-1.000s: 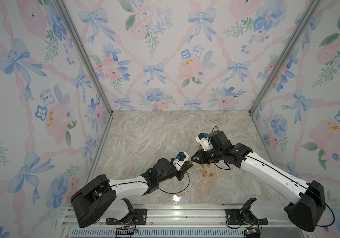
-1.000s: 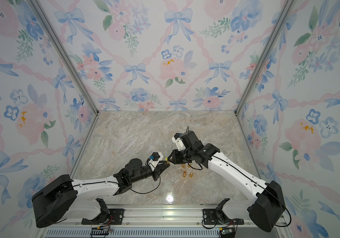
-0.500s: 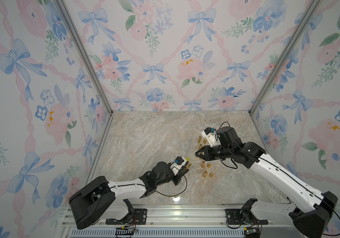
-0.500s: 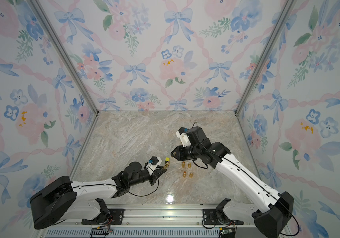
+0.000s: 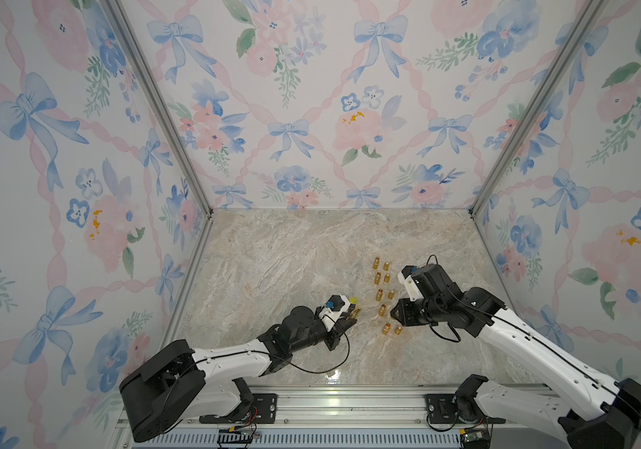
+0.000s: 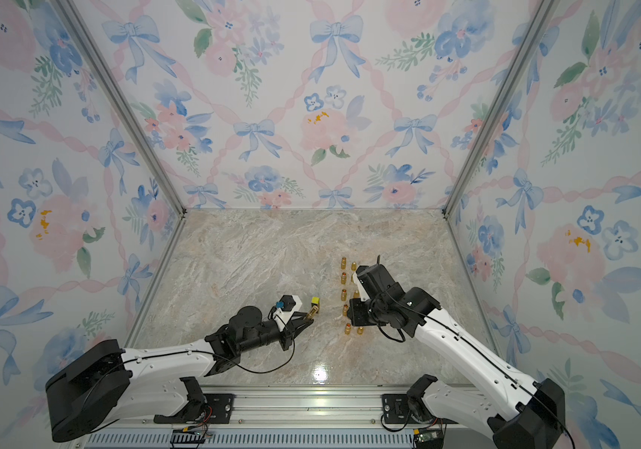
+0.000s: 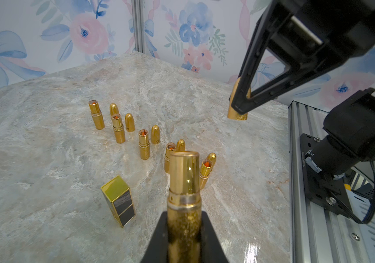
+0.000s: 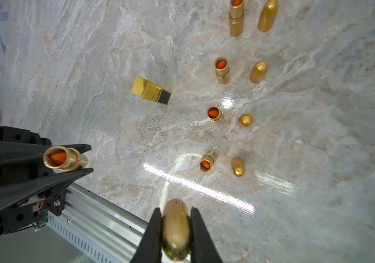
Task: Open the lipstick cap
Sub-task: Open the cover of the lipstick, then place the cover at the center of the board.
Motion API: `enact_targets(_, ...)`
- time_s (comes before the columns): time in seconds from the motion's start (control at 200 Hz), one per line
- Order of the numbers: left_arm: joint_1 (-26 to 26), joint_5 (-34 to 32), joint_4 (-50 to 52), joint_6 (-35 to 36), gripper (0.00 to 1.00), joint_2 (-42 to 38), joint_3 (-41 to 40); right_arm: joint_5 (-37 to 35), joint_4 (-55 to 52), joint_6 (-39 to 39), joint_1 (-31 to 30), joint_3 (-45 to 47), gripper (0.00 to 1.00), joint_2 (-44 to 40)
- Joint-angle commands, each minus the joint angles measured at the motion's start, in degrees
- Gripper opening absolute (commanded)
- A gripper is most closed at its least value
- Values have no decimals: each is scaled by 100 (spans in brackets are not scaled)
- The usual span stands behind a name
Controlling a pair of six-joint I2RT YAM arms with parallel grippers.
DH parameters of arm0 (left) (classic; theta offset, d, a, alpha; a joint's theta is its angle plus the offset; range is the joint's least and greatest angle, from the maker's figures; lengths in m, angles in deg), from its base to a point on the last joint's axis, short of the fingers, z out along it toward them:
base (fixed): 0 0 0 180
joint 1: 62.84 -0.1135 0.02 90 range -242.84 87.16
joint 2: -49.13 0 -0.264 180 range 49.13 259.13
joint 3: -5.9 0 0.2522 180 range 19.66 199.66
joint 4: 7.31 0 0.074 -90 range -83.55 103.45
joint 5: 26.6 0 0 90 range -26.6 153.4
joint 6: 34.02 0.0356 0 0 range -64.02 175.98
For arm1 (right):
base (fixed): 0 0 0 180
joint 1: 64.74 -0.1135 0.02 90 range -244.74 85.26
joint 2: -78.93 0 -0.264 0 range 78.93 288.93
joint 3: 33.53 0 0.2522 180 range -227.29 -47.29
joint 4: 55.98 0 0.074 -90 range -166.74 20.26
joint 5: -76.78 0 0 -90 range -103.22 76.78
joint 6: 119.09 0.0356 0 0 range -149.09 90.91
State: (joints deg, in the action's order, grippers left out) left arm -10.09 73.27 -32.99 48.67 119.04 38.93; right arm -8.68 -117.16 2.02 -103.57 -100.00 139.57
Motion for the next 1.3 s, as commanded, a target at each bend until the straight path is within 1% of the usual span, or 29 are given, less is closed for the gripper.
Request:
enact_targets(0.0,106,-8,-20,-115,0,-13,-59,-600,-255,317,-234,446,20,-193)
enact_targets(0.065,171,-70,-20,-122,0,3,-39,-593,-23,430,-340,808,20,-285)
enact_targets(0.105,221,-100,-20,-121,0,28,-30,-609,183,679,-432,1058,20,-347)
enact_targets(0.215,296,-79,-20,-109,0,153,54,-798,610,884,-554,1568,20,-320)
enact_targets(0.275,340,-82,-20,-113,0,187,85,-869,809,914,-630,1708,20,-224)
enact_targets(0.365,391,-133,-23,-113,0,214,116,-1200,1043,970,-800,1893,21,-68)
enact_targets(0.565,415,-178,-20,-106,0,235,138,-1366,1753,1113,-863,2362,21,119)
enact_targets(0.73,420,-196,-20,-87,0,225,123,-1566,1849,1081,-863,2444,21,177)
enact_targets(1.13,427,-187,-24,-51,0,278,180,-1523,2170,1072,-994,2599,21,426)
enact_targets(1.295,429,-191,-20,-43,0,270,171,-1552,2221,1066,-1039,2627,25,509)
